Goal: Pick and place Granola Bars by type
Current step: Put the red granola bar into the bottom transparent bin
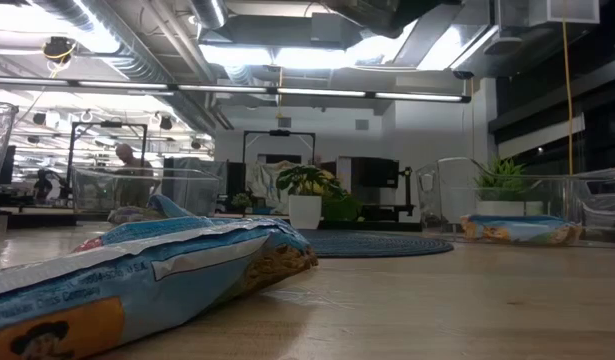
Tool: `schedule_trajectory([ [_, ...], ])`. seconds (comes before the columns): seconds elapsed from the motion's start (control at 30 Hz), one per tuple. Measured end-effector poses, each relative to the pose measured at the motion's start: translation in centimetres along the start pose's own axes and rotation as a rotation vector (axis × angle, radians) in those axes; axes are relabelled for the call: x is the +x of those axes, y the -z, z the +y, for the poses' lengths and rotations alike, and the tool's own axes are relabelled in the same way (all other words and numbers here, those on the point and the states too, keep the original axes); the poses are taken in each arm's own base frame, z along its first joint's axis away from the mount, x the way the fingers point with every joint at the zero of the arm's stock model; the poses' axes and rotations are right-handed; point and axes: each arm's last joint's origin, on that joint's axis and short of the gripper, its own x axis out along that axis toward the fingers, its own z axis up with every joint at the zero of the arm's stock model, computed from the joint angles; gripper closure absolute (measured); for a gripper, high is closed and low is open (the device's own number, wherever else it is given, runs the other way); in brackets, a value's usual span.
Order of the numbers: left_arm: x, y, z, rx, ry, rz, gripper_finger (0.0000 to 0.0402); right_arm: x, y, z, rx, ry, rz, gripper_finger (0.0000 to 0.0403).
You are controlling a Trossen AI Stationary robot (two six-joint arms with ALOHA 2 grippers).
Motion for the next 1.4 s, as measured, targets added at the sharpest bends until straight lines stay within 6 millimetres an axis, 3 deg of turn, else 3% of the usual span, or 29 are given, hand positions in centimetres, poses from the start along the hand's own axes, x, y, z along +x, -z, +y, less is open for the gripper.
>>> schedule_trajectory([
  [0.17, 1.7, -0.1, 0.5, -0.022, -0.118, 0.02, 0.0301, 0.1, -0.6, -2.5, -0.012, 0.042, -0.007, 0.0397],
  [0.37, 2.0, -1.0, 0.9, -0.013, -0.2, -0.061, 0.026, 0.4, -0.9, -4.1, 0.035, 0.071, -0.003, 0.0397],
  [0.6, 1.7, -2.1, 1.5, 0.06, -0.361, -0.149, 0.0208, 0.6, -1.8, -4.1, 0.09, -0.008, -0.056, 0.0396],
  [0.83, 1.5, -2.1, 1.7, 0.145, -0.459, -0.112, 0.0173, 0.6, -3.1, -3.9, 0.111, -0.09, -0.16, 0.0396],
  [1.03, 1.5, -2.1, 1.5, 0.242, -0.53, -0.068, 0.0161, 0.8, -3.9, -4.2, 0.149, -0.168, -0.204, 0.0396],
  [1.4, 1.4, -2.3, 1.5, 0.268, -0.572, -0.059, 0.0159, 0.9, -4.7, -4.4, 0.182, -0.259, -0.254, 0.0396],
])
